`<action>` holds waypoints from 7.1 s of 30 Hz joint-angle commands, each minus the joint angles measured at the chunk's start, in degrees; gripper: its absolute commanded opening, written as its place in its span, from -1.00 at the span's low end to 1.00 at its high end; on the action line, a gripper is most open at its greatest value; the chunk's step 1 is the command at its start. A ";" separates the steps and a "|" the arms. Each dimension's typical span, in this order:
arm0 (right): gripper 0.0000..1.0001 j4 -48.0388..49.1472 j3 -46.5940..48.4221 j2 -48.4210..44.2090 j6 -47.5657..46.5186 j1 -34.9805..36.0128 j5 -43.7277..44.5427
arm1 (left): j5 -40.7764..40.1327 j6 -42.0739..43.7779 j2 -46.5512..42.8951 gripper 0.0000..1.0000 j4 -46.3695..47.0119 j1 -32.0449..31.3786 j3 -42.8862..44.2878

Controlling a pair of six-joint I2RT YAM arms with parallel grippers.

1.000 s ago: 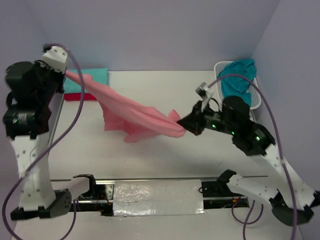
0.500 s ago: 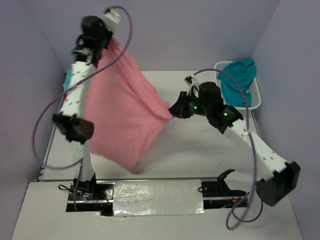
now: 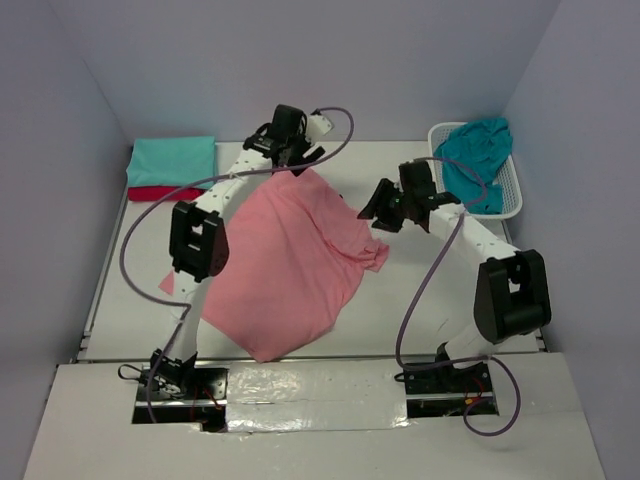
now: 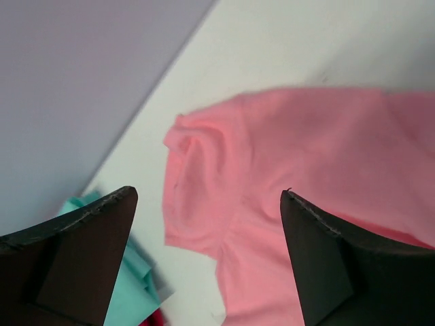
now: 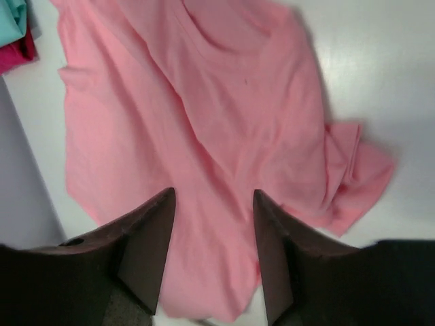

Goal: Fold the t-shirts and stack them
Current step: Flatten out the tshirt

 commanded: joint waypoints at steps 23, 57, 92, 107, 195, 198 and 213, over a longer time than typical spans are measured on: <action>-0.01 -12.58 9.06 17.32 -23.23 -3.34 7.62 | 0.90 2.91 -45.13 0.31 -5.11 -2.10 -79.98; -0.18 -11.27 -7.11 1.77 -17.17 -0.71 3.93 | -2.81 7.57 -50.12 0.11 -4.75 -9.38 -70.64; -1.00 -22.41 11.42 -9.68 -25.17 -1.41 5.42 | 2.81 0.53 -51.49 -1.00 -15.52 8.98 -39.64; -1.00 -23.12 43.26 -14.44 -23.75 -1.23 -2.41 | 7.12 0.00 -43.75 -1.00 -23.56 9.07 -13.99; 0.56 -16.61 -33.05 -41.48 -0.11 -1.41 13.23 | 16.87 -10.63 -34.73 -1.00 -22.05 29.29 -60.11; 0.62 -16.27 -33.74 -37.34 -1.79 -1.50 11.23 | 17.13 -10.63 -34.82 -1.00 -22.05 29.20 -60.47; 0.31 -17.49 -32.96 -24.08 6.56 15.36 19.56 | 18.98 -10.98 -37.72 -1.00 -25.13 29.38 -54.93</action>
